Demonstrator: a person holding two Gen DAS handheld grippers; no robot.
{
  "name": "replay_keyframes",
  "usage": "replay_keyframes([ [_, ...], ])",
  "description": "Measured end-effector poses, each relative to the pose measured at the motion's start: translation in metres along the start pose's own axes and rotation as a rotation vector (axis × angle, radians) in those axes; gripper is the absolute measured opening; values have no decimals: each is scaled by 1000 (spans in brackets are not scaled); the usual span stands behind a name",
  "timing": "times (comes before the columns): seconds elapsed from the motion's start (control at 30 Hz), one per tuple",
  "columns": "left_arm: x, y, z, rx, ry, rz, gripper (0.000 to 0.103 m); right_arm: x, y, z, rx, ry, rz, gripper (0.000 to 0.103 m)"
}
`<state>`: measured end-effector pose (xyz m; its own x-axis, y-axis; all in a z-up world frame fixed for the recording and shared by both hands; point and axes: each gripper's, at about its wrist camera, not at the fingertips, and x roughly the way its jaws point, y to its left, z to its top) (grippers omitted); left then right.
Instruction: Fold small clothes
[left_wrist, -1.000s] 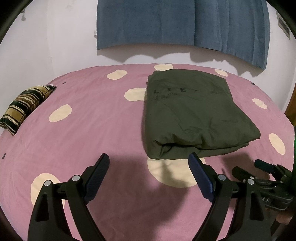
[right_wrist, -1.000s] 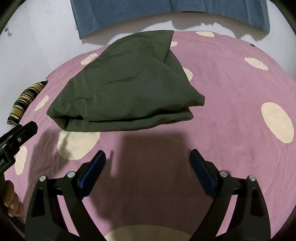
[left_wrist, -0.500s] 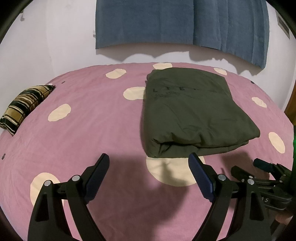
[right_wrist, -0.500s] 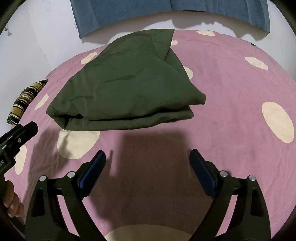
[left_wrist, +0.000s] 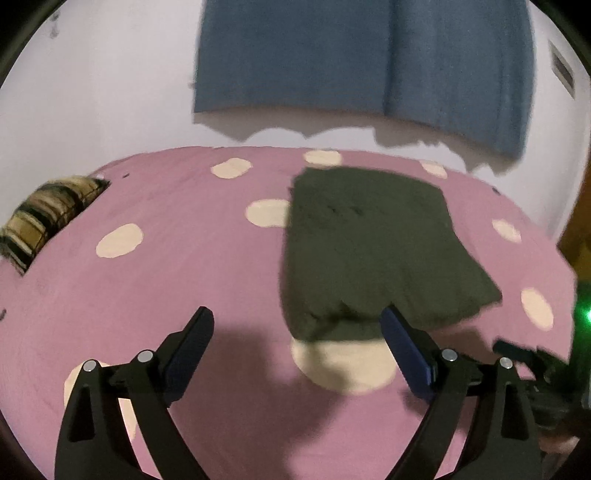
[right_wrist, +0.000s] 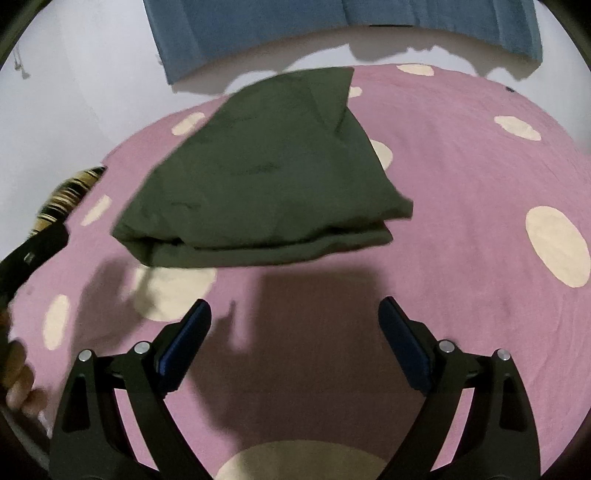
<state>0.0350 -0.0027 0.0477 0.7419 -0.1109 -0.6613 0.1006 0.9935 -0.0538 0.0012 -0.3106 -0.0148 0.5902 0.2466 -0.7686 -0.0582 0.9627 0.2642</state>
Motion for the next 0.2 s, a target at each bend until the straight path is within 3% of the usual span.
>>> replay_keyframes([
  [0.1,26,27,30,-53,-6,81,91,-17,-20,22,63,-49,34,92],
  [0.2,72,48,64,-60,25,146,91,-22,-51,54,105,-104,0,96],
])
